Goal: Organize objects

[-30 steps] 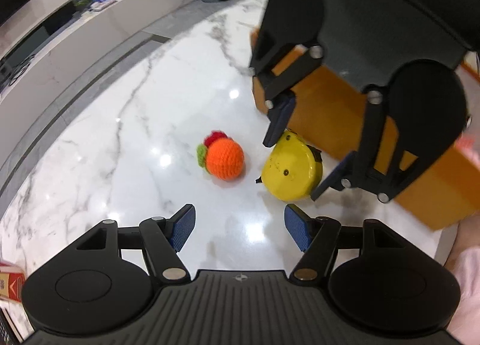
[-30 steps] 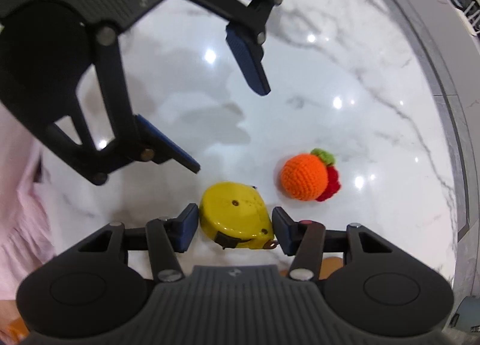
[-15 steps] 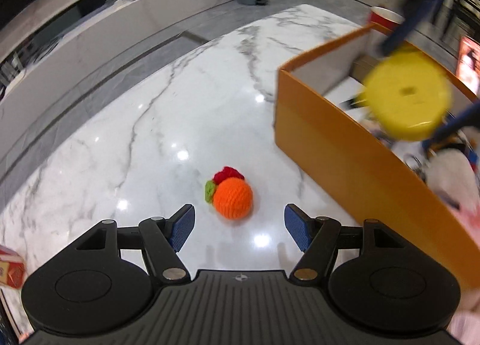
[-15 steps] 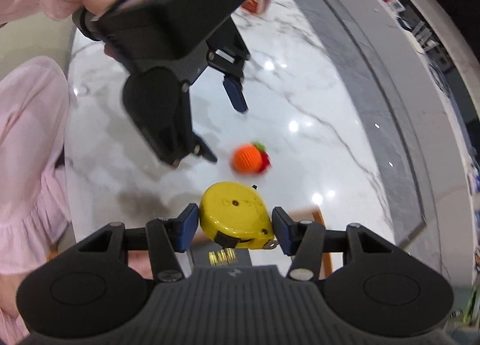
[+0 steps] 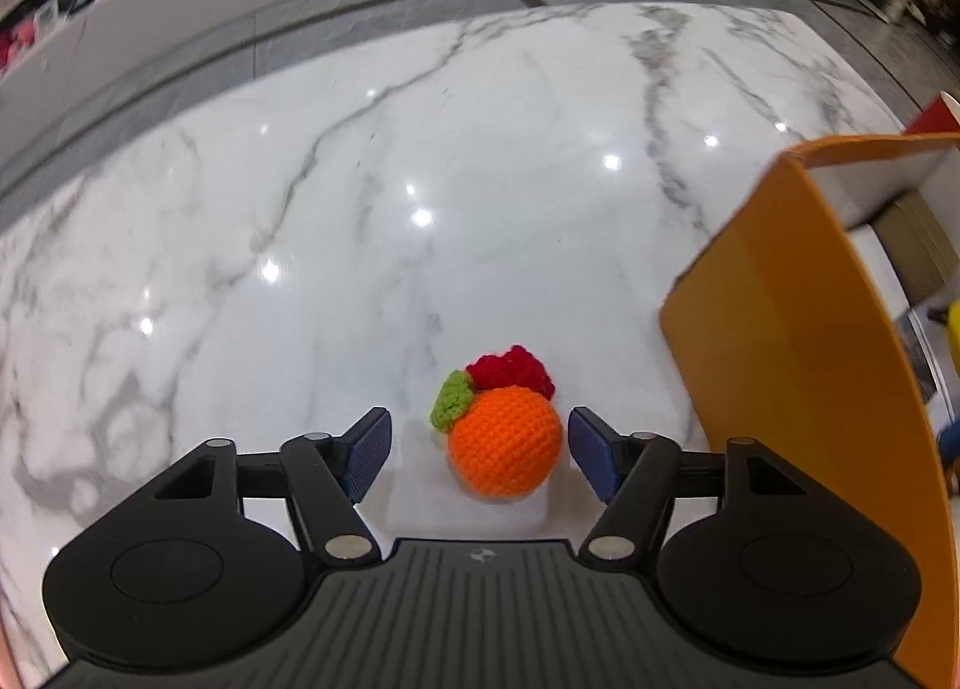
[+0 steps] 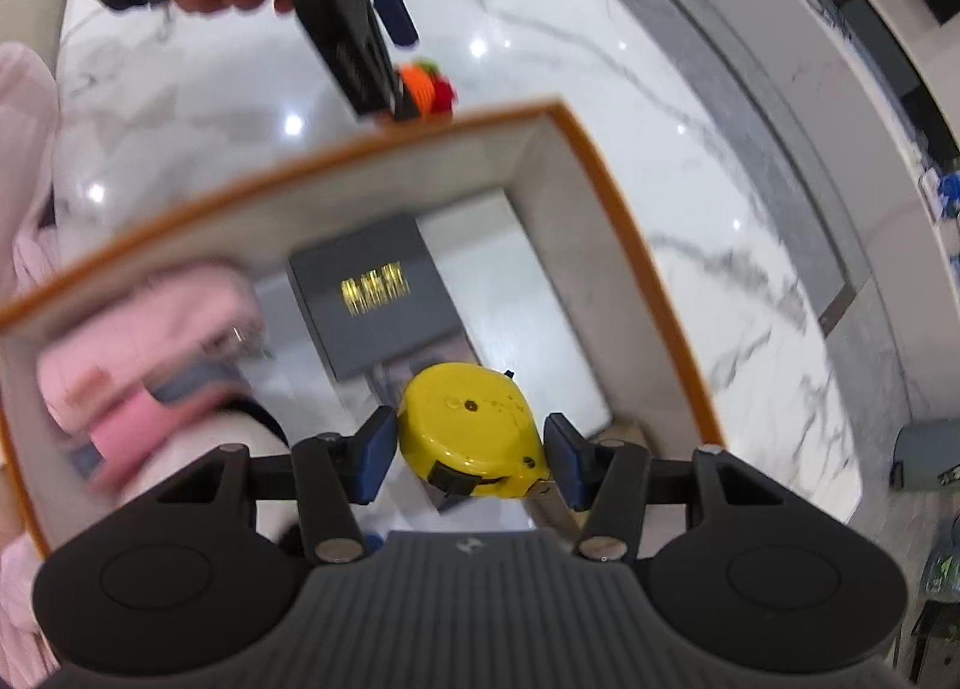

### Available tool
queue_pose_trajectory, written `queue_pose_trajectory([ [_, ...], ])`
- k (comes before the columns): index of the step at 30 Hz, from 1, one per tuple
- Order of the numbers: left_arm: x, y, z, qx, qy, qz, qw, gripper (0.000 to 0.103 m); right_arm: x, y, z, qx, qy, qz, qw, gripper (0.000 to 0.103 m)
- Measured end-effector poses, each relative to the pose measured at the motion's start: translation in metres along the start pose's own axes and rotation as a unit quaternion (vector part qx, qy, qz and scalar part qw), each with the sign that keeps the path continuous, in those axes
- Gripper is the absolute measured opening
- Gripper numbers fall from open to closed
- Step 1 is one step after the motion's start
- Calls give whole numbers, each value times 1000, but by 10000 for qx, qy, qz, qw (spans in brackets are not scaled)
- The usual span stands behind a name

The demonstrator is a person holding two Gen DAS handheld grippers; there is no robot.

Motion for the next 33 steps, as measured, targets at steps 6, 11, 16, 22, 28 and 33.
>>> queue_pose_trajectory([
  [6,5,3,9,-75,101,-79,9999,49,29,-1,4,-96,426,-245,9987,56],
  [11,6,2,7,-108,58,-42,9999,48,40,4,18,104,804,-662,9945,56],
  [16,6,1,-9,66,-190,0,9998,48,43,4,28,128,1075,-842,9905,56],
  [22,4,-4,-41,217,-538,76,9983,48,44,0,40,207,1180,-792,9896,56],
  [28,1,-21,-70,494,-798,175,9954,47,46,-2,44,241,1391,-304,9895,56],
  [33,0,-43,-95,673,-1013,473,9914,47,49,-4,44,245,1397,-28,9899,57],
])
Point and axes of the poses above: each gripper's, at about its wrist camera, not at the fingertips, and z roughly the way its jaws point, y to its left, x to its underside, the point moved 4 cm from there along z, roughly the way its jaws point, and after that the axes turned 5 degrees about -y, right-handed, at the moved point
